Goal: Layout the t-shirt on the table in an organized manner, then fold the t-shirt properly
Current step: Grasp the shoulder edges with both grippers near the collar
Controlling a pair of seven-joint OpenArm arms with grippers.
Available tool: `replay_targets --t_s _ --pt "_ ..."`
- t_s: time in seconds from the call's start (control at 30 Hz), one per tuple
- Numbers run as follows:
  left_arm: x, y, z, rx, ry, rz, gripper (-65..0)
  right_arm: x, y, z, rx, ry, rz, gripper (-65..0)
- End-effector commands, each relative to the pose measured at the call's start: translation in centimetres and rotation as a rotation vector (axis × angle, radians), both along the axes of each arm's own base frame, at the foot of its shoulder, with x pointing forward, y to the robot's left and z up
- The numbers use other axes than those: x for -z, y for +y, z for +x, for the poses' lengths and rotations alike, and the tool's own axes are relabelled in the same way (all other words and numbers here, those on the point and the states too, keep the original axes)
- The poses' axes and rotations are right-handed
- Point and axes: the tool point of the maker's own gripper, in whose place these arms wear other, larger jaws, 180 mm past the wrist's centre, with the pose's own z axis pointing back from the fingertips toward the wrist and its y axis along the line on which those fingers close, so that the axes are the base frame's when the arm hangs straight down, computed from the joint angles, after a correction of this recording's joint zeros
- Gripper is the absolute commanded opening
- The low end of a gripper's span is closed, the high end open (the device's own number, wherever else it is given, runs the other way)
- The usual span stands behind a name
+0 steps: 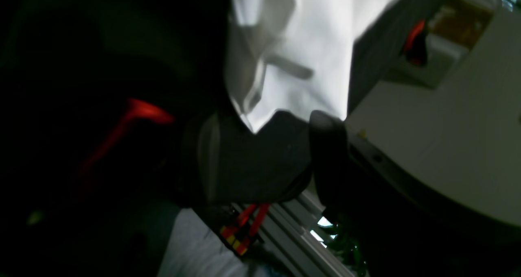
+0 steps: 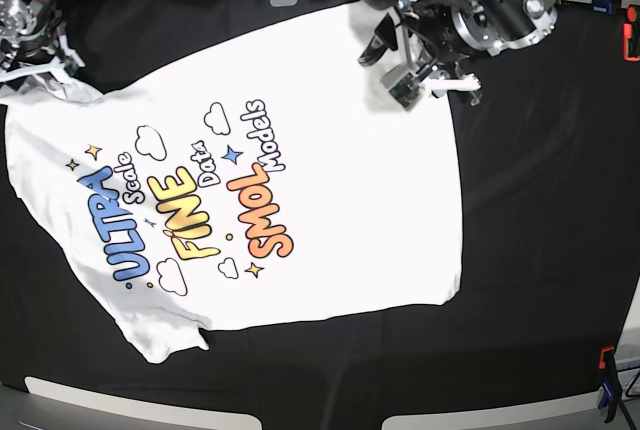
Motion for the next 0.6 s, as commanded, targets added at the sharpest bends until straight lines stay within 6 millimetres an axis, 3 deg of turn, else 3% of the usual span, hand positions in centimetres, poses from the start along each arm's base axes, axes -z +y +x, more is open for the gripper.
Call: replay_targets --t_s 0.0,0.17,0.27,0.33,0.57 --pt "-1.1 -0.3 0.5 -0.003 -0.034 -0.03 -45.0 -0.2 -0.1 0.2 -0.007 -0.011 -0.002 -31.0" --pt "-1.0 -0.3 0.5 -0.002 -0.034 -0.029 -45.0 -0.5 0.2 1.6 -0.01 -0.076 0.005 -31.1" --pt "-1.0 -0.3 0.5 -0.003 -0.034 -0.03 -45.0 -0.3 0.8 2.4 -0.007 -0.1 0.051 -37.3" --pt "-1.0 -0.3 0.5 -0.003 -0.034 -0.03 -45.0 -0.1 0.8 2.5 0.002 -0.089 0.069 -40.4" --pt "-1.0 -0.3 0.5 -0.003 -0.034 -0.03 -45.0 0.6 -0.3 2.4 0.008 -0.075 0.065 -40.4"
